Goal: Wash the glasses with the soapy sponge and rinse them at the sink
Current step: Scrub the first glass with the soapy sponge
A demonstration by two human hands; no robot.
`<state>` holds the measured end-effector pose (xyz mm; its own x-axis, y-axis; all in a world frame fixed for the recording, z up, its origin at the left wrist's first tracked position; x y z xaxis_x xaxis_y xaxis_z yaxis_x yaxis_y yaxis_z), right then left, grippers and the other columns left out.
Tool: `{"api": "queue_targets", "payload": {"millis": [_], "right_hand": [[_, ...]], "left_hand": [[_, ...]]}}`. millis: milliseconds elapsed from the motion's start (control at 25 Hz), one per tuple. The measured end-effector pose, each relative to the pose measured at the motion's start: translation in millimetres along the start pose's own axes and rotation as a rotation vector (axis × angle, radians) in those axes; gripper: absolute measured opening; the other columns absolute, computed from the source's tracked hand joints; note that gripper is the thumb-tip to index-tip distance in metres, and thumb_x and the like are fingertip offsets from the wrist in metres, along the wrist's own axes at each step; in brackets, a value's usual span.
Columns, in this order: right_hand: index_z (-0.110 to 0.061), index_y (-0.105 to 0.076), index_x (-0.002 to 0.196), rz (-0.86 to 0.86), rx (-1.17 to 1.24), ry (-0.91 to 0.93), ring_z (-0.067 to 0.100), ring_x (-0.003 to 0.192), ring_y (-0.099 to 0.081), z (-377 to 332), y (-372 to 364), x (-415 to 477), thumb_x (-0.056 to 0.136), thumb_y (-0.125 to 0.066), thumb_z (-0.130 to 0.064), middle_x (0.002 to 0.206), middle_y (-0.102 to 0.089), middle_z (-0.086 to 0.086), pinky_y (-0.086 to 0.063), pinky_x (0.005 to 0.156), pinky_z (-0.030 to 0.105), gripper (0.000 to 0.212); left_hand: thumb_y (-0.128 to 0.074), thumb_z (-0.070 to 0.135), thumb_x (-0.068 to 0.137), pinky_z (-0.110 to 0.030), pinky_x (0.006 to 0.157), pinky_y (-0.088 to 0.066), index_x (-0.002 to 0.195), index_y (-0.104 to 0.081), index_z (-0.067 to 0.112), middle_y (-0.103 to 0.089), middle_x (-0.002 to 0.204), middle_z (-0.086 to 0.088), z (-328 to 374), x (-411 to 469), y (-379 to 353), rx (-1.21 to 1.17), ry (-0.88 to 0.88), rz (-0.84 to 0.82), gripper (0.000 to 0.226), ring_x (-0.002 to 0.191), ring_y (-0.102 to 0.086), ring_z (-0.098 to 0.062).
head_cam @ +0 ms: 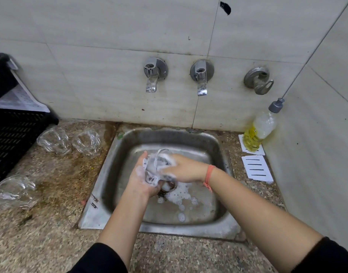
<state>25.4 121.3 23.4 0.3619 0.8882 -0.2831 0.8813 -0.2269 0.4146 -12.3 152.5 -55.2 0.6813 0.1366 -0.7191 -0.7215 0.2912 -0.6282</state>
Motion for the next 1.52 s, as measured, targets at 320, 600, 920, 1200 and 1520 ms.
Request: {"api": "queue_targets", "payload": {"millis": [320,600,920,1200,1520], "right_hand": [[-0.007,-0.063,0.095,0.483,-0.466,0.252,0.016,0.098,-0.053,-12.9,8.6,-15.9,0.093,-0.041,-0.037,0.100,-0.063,0.005,-0.044,0.084,0.030,0.037],[-0.013,-0.061,0.070,0.537,1.079,-0.181,0.012,0.054,-0.057,18.6,13.6,-1.3,0.091,-0.055,-0.020,0.060,-0.060,-0.002,-0.042,0.050,0.023,0.023],[-0.011,-0.060,0.098,0.648,0.885,-0.080,0.017,0.084,-0.065,33.3,17.5,-9.5,0.097,-0.049,-0.029,0.090,-0.068,0.003,-0.048,0.074,0.023,0.021],[-0.014,-0.051,0.096,0.789,0.615,-0.030,0.006,0.061,-0.054,28.1,26.7,-23.5,0.090,-0.049,-0.039,0.067,-0.056,-0.007,-0.035,0.052,0.013,0.026],[-0.003,-0.061,0.109,0.718,0.883,-0.077,0.017,0.082,-0.065,32.7,27.0,-19.3,0.096,-0.051,-0.022,0.101,-0.070,0.011,-0.053,0.066,0.028,0.025]], "left_hand": [[-0.051,0.050,0.087,-0.036,0.078,-0.057,0.088,-0.076,0.002,-0.071,0.093,-0.018,13.8,-1.1,-19.8,0.040,-0.168,-0.176,0.054,0.087,-0.070,-0.027],[-0.054,0.038,0.093,-0.035,0.073,-0.056,0.081,-0.075,0.013,-0.072,0.091,-0.012,35.4,-7.8,-34.0,0.244,-0.411,-0.221,0.035,0.086,-0.071,-0.022],[-0.061,0.019,0.086,-0.033,0.072,-0.056,0.069,-0.064,0.009,-0.064,0.073,-0.010,43.4,5.1,-31.6,0.239,-0.406,-0.089,0.020,0.071,-0.066,-0.024],[-0.054,0.032,0.094,-0.040,0.080,-0.052,0.091,-0.066,0.000,-0.070,0.080,-0.017,34.3,2.3,-41.9,0.104,-0.339,-0.113,0.035,0.072,-0.069,-0.028],[-0.073,0.022,0.073,-0.036,0.076,-0.058,0.089,-0.060,0.007,-0.066,0.086,-0.009,39.8,-5.1,-53.7,0.096,-0.334,-0.329,0.026,0.077,-0.068,-0.021]]}}
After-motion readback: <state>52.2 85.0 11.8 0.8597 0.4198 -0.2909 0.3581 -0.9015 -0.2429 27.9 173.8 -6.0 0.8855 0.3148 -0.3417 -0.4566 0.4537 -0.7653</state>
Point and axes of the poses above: each hand's wrist, its own x-axis towards the middle knuckle, its own y-axis out of the back of the hand, z = x × y, the point moved 10 cm from there along x, towards the middle knuckle
